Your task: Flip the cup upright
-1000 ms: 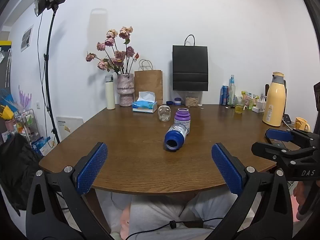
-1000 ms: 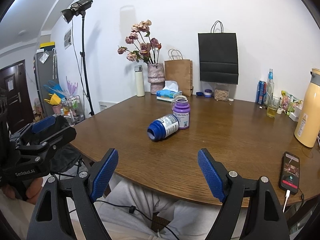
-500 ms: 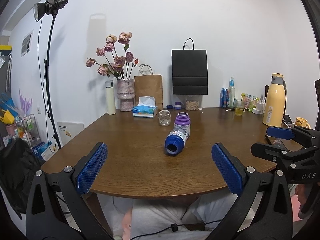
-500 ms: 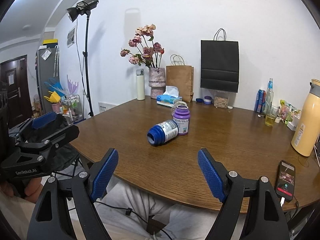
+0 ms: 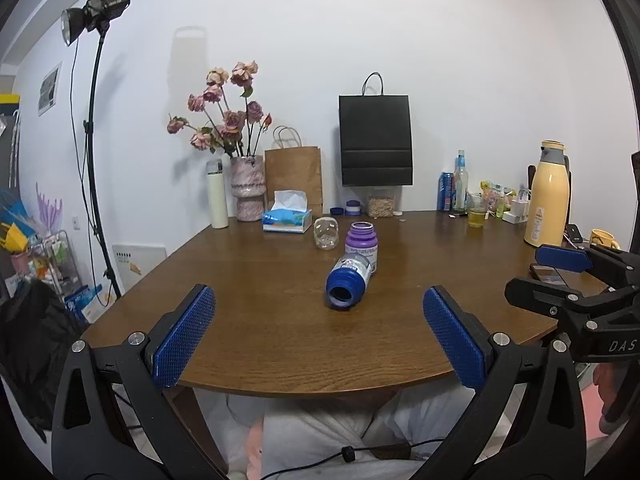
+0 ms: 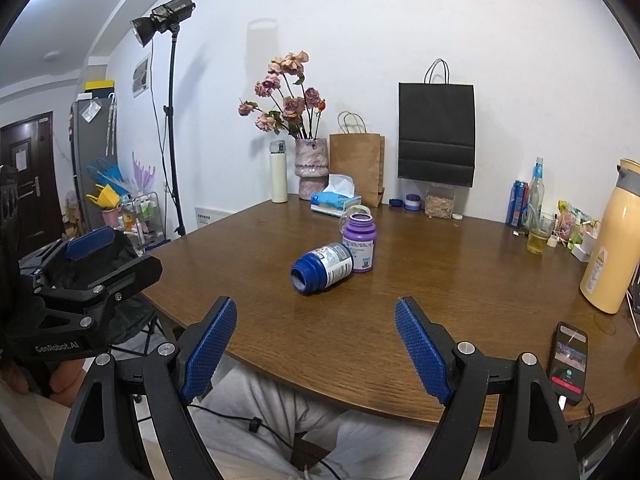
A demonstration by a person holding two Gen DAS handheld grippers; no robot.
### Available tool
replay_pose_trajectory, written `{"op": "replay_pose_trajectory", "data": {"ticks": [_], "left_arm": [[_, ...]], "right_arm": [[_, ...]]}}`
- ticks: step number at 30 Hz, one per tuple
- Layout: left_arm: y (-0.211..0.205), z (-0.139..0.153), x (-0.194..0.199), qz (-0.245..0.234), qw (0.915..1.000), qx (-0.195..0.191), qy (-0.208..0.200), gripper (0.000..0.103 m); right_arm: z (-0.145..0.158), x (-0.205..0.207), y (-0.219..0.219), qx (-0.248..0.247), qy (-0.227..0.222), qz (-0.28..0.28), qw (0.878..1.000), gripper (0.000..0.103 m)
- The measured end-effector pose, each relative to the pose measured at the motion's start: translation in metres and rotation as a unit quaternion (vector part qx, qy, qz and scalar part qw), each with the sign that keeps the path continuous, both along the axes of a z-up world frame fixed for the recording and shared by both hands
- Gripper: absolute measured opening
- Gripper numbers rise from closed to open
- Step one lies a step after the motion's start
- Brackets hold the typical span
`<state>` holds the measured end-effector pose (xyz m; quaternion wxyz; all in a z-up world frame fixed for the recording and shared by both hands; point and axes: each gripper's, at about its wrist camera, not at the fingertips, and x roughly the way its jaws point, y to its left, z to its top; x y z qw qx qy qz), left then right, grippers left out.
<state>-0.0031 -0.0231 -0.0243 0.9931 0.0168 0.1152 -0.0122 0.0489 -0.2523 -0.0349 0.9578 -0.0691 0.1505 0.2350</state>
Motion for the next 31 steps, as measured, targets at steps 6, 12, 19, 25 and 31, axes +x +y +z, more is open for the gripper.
{"op": "replay_pose_trajectory", "data": {"ticks": [6, 12, 19, 25, 31], "left_arm": [[0.0035, -0.0013, 0.0008, 0.002, 0.9999, -0.010, 0.003, 0.103], [-0.0003, -0.0009, 0.0021, 0.003, 0.9999, -0.009, 0.006, 0.103], [-0.0022, -0.0006, 0.0016, 0.002, 0.9999, -0.008, 0.007, 0.103], [-0.0024, -0.0002, 0.0018, 0.003, 0.9999, -0.009, 0.007, 0.103], [-0.0023, 0.0001, -0.0010, -0.006, 0.9998, -0.017, 0.004, 0.103]], "right_arm": [[-0.0006, 0.0009, 0.0028, -0.007, -0.001, 0.002, 1.000, 0.086], [0.0000, -0.0011, 0.0010, -0.006, -0.006, 0.001, 1.000, 0.086], [-0.0008, -0.0019, -0.0003, -0.005, -0.004, -0.004, 1.000, 0.086], [-0.0004, -0.0009, 0.0005, -0.006, -0.003, -0.003, 1.000, 0.086], [-0.0006, -0.0012, 0.0008, -0.006, -0.003, -0.003, 1.000, 0.086]]}}
